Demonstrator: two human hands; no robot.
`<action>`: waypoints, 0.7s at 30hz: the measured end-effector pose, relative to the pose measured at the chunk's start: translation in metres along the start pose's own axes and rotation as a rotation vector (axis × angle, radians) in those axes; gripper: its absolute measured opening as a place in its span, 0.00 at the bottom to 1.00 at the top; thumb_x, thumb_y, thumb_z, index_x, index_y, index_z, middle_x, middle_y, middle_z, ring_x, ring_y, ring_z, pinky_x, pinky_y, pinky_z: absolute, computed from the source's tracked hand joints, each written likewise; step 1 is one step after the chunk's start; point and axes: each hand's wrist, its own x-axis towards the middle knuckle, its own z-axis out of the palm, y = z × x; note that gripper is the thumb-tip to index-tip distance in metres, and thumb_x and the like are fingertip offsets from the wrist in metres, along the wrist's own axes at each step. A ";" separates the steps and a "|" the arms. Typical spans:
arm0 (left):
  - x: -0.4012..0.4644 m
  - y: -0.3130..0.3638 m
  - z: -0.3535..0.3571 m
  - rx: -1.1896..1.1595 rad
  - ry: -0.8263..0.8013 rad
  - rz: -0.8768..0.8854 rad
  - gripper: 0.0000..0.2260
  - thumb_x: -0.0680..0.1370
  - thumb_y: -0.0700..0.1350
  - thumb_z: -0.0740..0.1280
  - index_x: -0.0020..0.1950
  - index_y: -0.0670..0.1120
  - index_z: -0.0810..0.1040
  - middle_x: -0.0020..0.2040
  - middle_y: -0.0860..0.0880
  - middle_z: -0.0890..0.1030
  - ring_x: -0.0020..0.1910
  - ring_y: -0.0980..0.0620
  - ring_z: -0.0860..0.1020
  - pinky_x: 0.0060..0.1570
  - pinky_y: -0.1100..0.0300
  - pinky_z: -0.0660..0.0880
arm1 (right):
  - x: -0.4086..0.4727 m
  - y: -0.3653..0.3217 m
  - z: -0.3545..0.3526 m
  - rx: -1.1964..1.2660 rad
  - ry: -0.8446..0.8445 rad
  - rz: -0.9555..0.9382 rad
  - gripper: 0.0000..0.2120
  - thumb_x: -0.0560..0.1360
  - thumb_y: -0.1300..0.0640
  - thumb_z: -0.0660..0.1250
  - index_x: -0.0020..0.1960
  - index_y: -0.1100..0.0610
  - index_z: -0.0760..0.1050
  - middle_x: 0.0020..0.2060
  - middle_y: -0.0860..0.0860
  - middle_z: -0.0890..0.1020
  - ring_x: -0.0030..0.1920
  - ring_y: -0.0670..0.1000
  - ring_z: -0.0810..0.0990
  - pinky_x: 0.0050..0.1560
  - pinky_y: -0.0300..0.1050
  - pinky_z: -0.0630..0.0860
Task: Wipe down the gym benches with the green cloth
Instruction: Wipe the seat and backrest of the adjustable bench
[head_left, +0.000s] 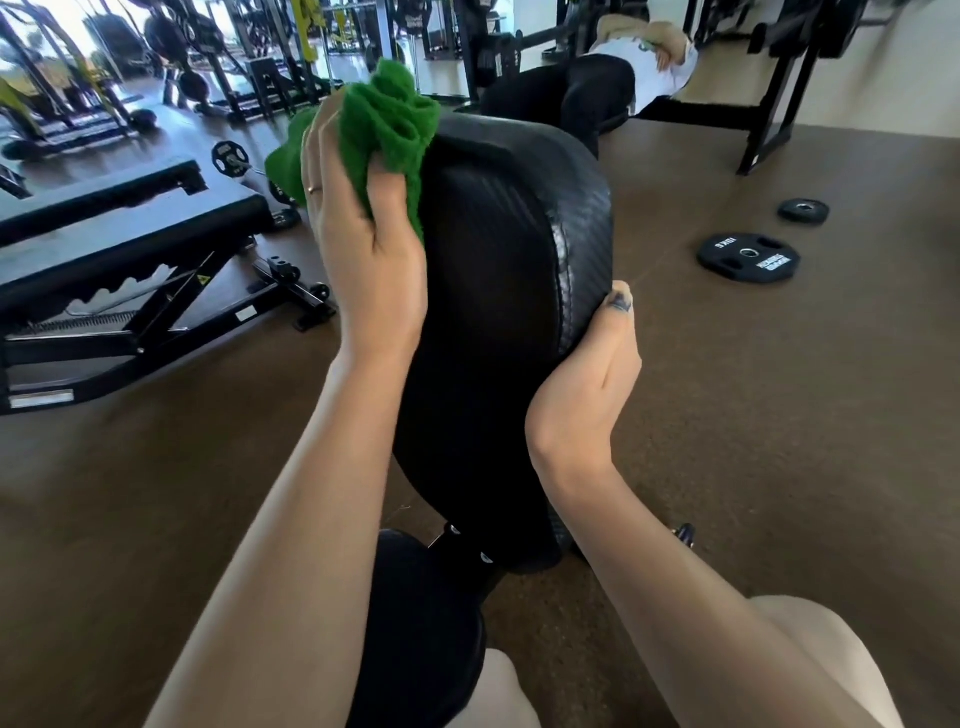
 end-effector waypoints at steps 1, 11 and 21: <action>-0.005 0.003 0.002 0.006 0.005 -0.001 0.12 0.86 0.48 0.56 0.69 0.58 0.65 0.73 0.40 0.74 0.75 0.39 0.70 0.75 0.38 0.64 | 0.000 0.000 0.000 0.002 0.002 -0.002 0.21 0.84 0.51 0.45 0.46 0.65 0.66 0.36 0.44 0.69 0.39 0.44 0.67 0.47 0.59 0.69; -0.031 -0.028 -0.007 -0.174 0.084 -0.365 0.27 0.86 0.52 0.55 0.83 0.45 0.58 0.77 0.55 0.64 0.78 0.56 0.61 0.79 0.59 0.57 | -0.002 -0.003 -0.001 0.000 -0.002 0.026 0.20 0.83 0.49 0.45 0.44 0.62 0.66 0.34 0.43 0.67 0.37 0.43 0.66 0.47 0.63 0.70; -0.106 -0.008 0.001 0.040 -0.038 -0.150 0.22 0.88 0.44 0.55 0.82 0.44 0.56 0.83 0.40 0.56 0.84 0.44 0.53 0.83 0.46 0.49 | 0.000 0.001 -0.001 0.041 0.012 0.002 0.20 0.83 0.49 0.46 0.45 0.64 0.65 0.36 0.45 0.67 0.39 0.46 0.66 0.48 0.65 0.70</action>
